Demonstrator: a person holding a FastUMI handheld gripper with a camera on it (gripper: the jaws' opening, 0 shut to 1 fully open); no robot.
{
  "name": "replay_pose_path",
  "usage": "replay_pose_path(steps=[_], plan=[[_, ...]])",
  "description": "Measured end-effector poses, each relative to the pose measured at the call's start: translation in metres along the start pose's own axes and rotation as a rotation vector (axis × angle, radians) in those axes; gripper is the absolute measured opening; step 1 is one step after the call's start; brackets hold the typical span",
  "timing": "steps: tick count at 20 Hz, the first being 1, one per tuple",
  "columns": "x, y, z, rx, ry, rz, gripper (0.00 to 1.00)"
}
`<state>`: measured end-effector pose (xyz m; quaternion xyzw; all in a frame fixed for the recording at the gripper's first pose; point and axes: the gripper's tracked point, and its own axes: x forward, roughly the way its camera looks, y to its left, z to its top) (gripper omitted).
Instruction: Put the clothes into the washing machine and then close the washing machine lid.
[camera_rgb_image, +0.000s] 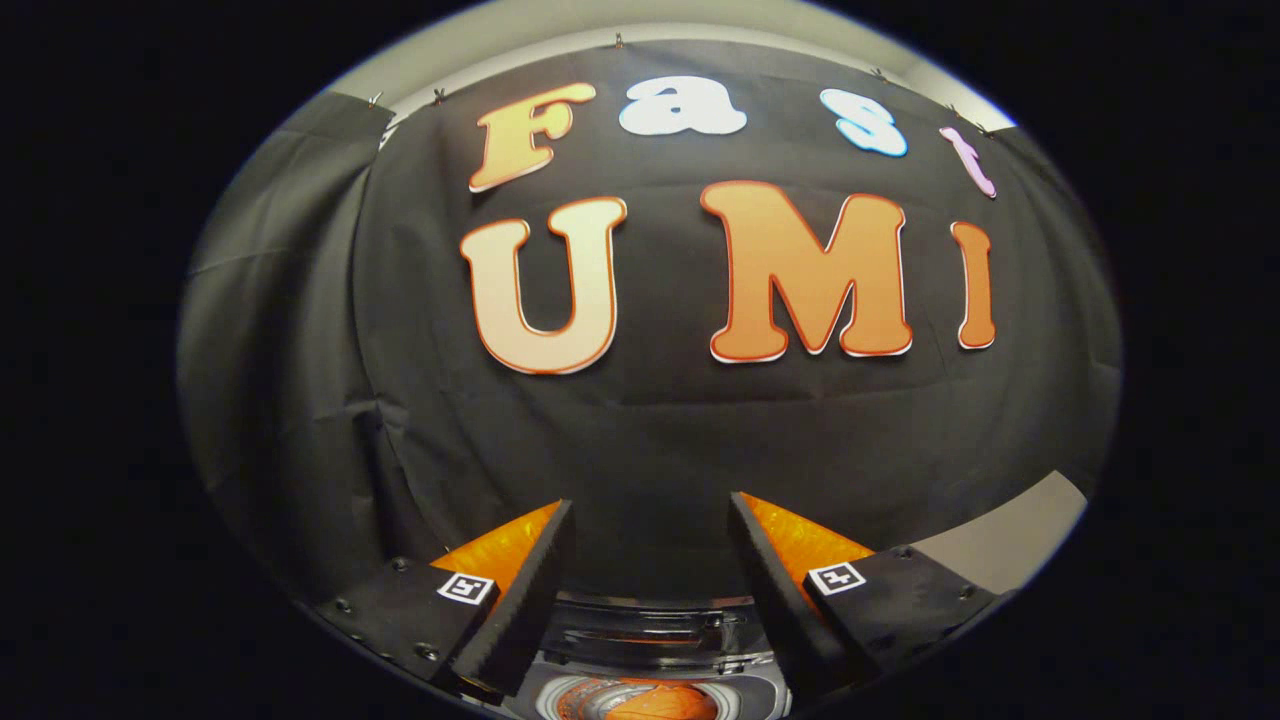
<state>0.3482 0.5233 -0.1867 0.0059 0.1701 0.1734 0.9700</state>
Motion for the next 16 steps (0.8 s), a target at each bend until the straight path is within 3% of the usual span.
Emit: replay_pose_path(steps=[8, 16], plan=[[0.08, -0.008, -0.049, 0.008, 0.131, -0.009, 0.99], [0.102, -0.018, -0.114, 0.086, 0.285, -0.058, 0.99]])
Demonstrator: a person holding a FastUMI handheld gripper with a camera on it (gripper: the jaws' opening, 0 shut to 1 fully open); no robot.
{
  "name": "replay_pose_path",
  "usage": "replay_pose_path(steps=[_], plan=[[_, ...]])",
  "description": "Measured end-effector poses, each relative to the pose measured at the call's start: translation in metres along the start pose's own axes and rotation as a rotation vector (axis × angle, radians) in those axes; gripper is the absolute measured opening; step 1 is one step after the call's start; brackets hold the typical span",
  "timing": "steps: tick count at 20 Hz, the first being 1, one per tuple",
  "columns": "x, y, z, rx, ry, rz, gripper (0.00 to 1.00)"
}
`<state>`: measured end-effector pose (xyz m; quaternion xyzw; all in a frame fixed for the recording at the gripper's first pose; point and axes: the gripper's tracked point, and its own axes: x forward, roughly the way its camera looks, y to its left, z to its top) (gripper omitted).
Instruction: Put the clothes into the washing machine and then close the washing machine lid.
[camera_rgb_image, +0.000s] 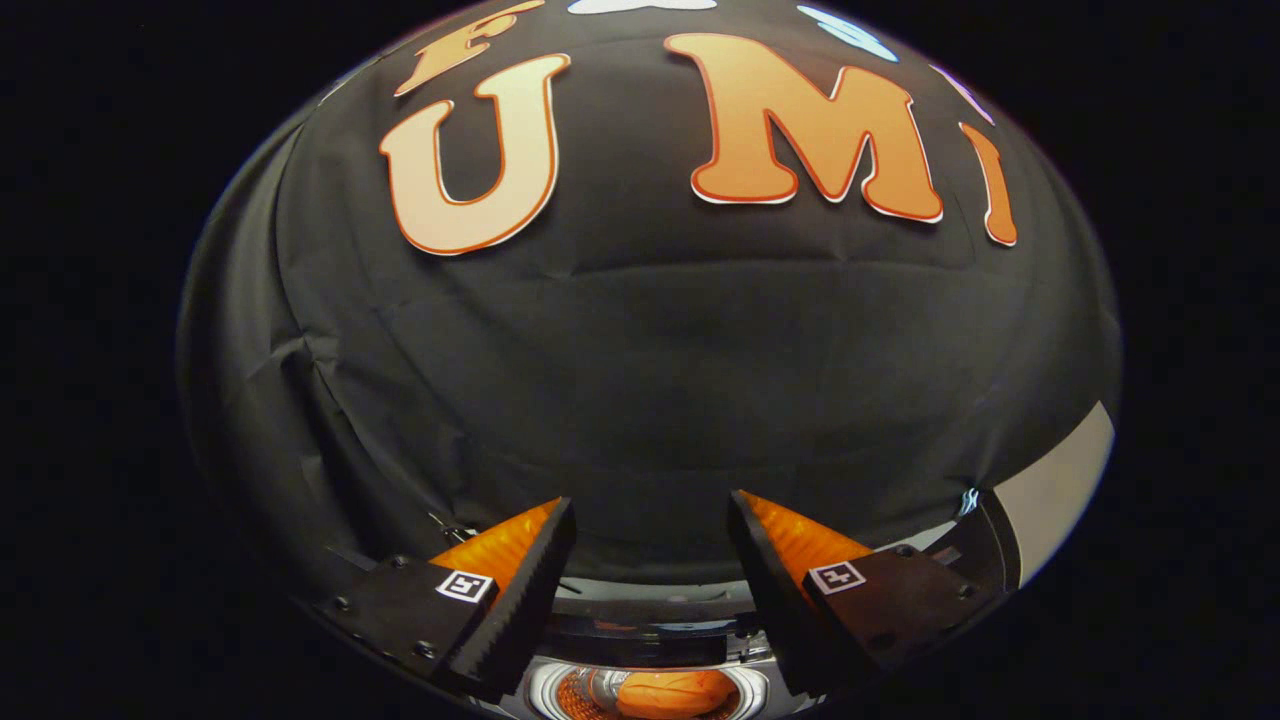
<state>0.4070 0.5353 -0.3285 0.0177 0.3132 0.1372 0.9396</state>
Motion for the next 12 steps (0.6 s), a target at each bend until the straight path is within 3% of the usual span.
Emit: replay_pose_path(steps=[5, 12], plan=[[0.002, -0.007, -0.007, -0.068, -0.003, -0.024, 0.96], [-0.014, -0.007, -0.012, -0.049, -0.06, -0.024, 0.97]])
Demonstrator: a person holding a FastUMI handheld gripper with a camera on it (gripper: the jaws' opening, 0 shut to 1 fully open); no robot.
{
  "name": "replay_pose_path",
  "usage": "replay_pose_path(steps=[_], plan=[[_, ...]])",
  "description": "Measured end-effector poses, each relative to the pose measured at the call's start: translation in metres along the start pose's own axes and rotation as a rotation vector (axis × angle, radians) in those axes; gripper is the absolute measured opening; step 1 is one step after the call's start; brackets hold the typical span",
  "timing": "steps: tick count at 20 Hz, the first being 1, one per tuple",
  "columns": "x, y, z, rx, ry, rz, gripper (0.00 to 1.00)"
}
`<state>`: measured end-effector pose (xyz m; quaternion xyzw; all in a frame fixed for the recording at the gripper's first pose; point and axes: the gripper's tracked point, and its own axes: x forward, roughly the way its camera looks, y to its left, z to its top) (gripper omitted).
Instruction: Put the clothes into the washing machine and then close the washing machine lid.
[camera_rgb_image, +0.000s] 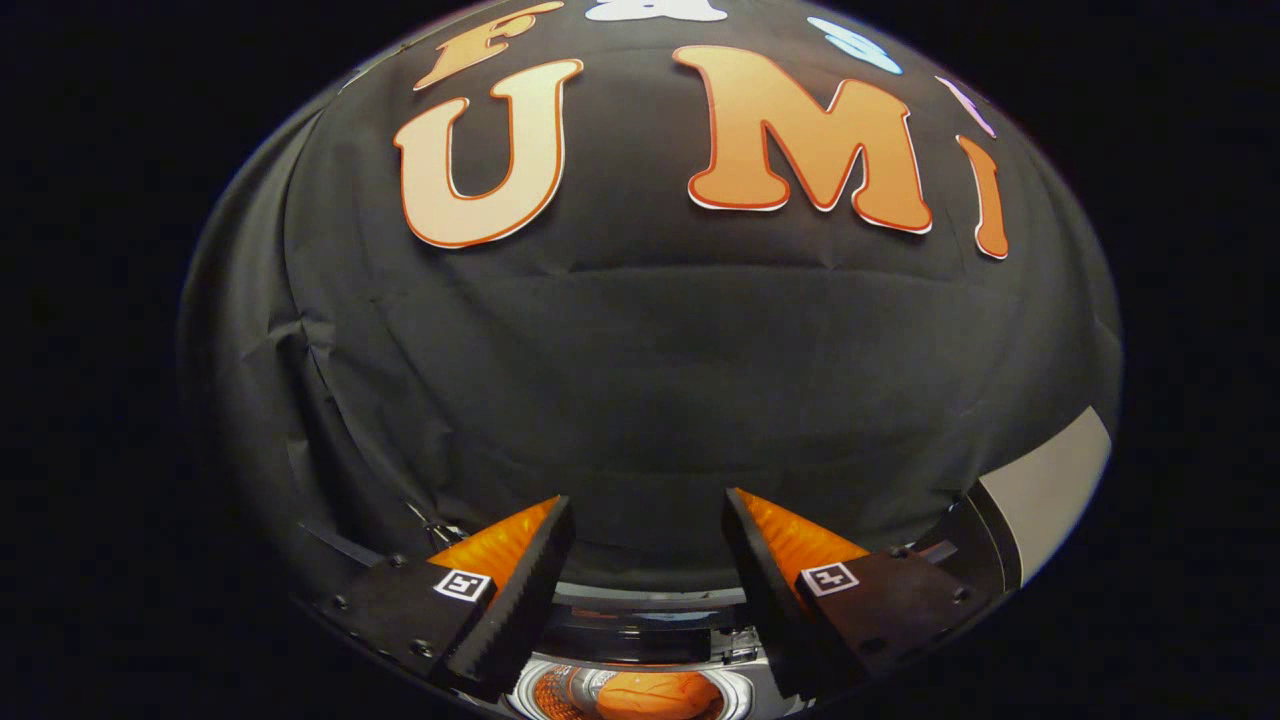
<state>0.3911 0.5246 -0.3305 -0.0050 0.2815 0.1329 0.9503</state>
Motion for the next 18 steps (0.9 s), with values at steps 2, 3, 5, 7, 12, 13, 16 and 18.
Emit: replay_pose_path(steps=[2, 3, 5, 7, 12, 13, 16, 18], plan=[[-0.007, 0.0, -0.003, -0.002, -0.008, 0.003, 0.97], [-0.011, 0.0, -0.005, -0.003, -0.008, 0.004, 0.97], [-0.021, 0.001, -0.008, -0.005, -0.008, 0.004, 0.97], [-0.028, 0.002, -0.011, -0.006, -0.011, 0.007, 0.97], [-0.048, 0.002, -0.022, -0.01, -0.02, 0.008, 0.97], [-0.053, 0.002, -0.023, -0.011, -0.022, 0.009, 0.97], [-0.06, 0.002, -0.031, -0.012, -0.01, 0.008, 0.97], [-0.066, 0.003, -0.035, -0.013, -0.01, 0.009, 0.97]])
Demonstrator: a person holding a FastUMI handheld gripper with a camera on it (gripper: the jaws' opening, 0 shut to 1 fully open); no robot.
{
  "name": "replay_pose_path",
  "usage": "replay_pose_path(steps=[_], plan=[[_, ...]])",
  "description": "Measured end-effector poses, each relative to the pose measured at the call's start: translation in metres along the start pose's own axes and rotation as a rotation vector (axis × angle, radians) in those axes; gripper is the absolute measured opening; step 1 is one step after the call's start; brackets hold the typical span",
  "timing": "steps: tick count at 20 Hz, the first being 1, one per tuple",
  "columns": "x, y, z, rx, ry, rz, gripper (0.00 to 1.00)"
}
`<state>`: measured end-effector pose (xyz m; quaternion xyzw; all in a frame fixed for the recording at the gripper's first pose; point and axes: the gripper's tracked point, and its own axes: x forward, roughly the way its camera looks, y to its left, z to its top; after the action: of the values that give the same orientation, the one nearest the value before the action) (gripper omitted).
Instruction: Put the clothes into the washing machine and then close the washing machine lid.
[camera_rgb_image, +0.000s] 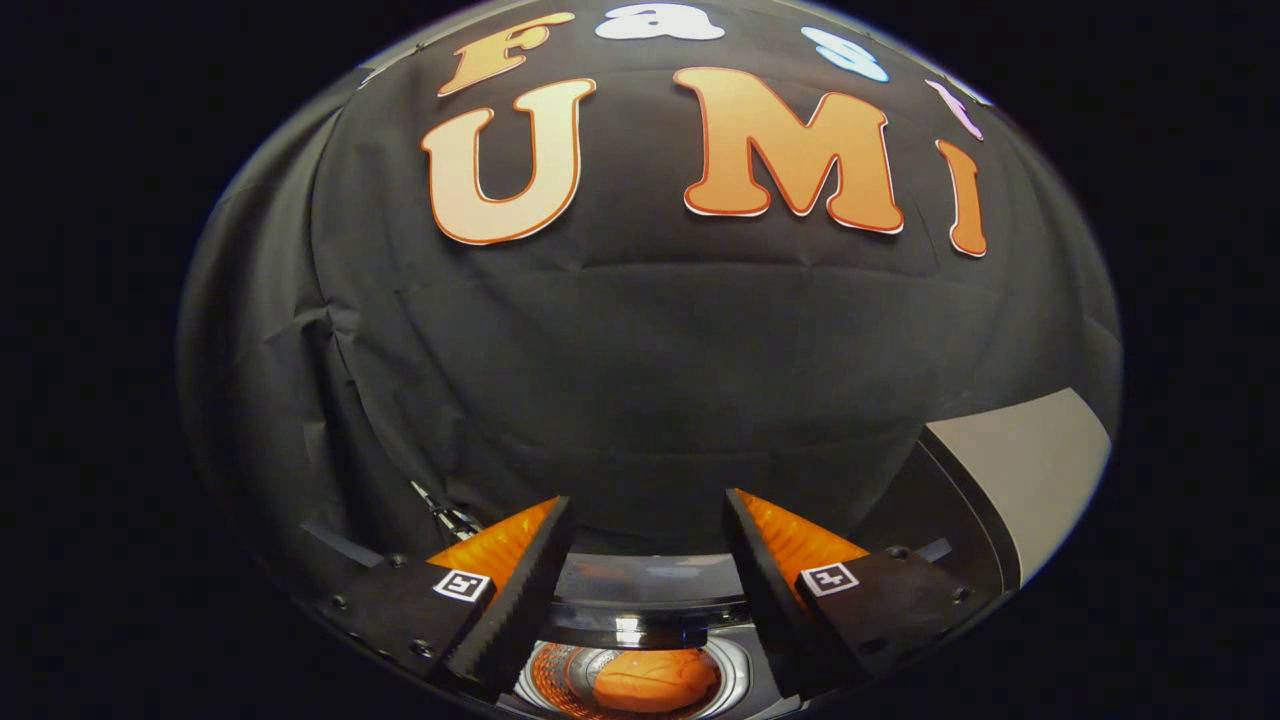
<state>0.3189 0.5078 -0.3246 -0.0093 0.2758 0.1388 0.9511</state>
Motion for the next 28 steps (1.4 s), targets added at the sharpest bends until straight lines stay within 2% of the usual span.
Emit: replay_pose_path(steps=[12, 15, 18, 21, 28], plan=[[-0.047, 0.001, -0.044, -0.001, -0.039, -0.027, 0.97], [-0.071, 0.001, -0.08, 0.0, -0.041, -0.046, 0.97], [-0.086, -0.01, -0.15, 0.003, 0.017, -0.079, 0.97], [-0.093, -0.013, -0.176, -0.017, 0.015, -0.098, 0.97], [-0.111, 0.001, -0.137, -0.059, -0.073, -0.059, 0.98]])
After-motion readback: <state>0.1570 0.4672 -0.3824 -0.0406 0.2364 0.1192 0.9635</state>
